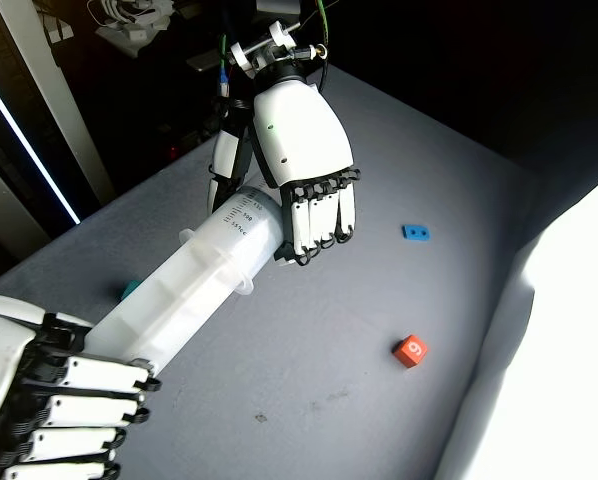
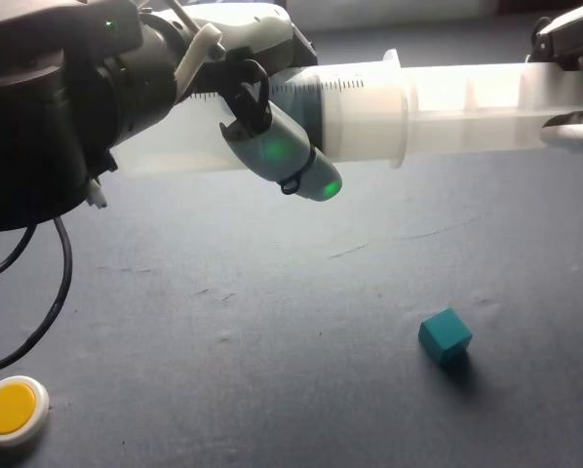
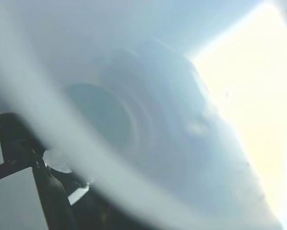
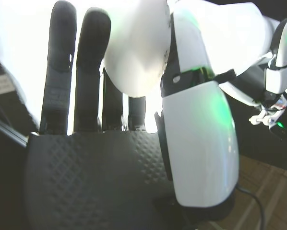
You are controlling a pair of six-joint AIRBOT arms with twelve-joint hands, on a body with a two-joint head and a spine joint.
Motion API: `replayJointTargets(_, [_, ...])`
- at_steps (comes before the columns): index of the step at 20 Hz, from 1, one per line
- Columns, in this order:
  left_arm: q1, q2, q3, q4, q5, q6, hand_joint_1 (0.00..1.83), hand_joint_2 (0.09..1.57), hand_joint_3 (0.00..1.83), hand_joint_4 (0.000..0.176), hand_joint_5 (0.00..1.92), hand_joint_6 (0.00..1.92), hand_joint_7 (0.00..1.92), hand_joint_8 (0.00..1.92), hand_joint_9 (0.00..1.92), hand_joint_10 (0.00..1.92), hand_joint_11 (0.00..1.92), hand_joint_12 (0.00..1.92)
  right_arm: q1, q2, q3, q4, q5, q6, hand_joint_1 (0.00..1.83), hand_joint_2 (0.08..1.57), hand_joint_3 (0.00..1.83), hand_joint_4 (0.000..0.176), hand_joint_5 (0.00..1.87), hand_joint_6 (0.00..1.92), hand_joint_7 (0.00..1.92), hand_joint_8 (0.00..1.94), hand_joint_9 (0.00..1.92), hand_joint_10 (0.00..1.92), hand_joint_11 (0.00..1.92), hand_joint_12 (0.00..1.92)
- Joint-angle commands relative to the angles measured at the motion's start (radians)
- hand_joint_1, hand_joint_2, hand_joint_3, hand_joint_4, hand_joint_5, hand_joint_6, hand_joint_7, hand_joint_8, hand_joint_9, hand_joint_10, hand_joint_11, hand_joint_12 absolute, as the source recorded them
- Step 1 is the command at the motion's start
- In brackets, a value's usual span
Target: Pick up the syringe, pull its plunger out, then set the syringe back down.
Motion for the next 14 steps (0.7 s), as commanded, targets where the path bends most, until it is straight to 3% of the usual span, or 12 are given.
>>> replayJointTargets(1, [-0.014,0.015,0.012,0.077,-0.096,0.011,1.14,1.28,0.0,0.0,0.63,1.38,0.74,1.54,0.6,1.35,0.38,1.63,-0.001,0.02,-0.002,-0.014,0.11,0.004,1.36,1.18,0.0,0.0,0.81,1.12,0.85,1.23,0.79,1.4,0.6,1.29])
replayJointTargets(11, [-0.019,0.015,0.012,0.077,-0.098,0.011,1.15,1.28,0.0,0.0,0.63,1.34,0.74,1.57,0.59,1.4,0.39,1.65,-0.005,0.025,-0.01,-0.015,0.108,0.006,1.36,1.18,0.0,0.0,0.82,1.1,0.85,1.23,0.8,1.39,0.61,1.3])
replayJointTargets(14, [-0.019,0.015,0.011,0.077,-0.098,0.011,1.15,1.28,0.0,0.0,0.63,1.36,0.76,1.53,0.61,1.33,0.4,1.59,-0.006,0.025,-0.01,-0.015,0.108,0.01,1.36,1.17,0.0,0.0,0.86,1.05,0.84,1.24,0.8,1.39,0.6,1.33])
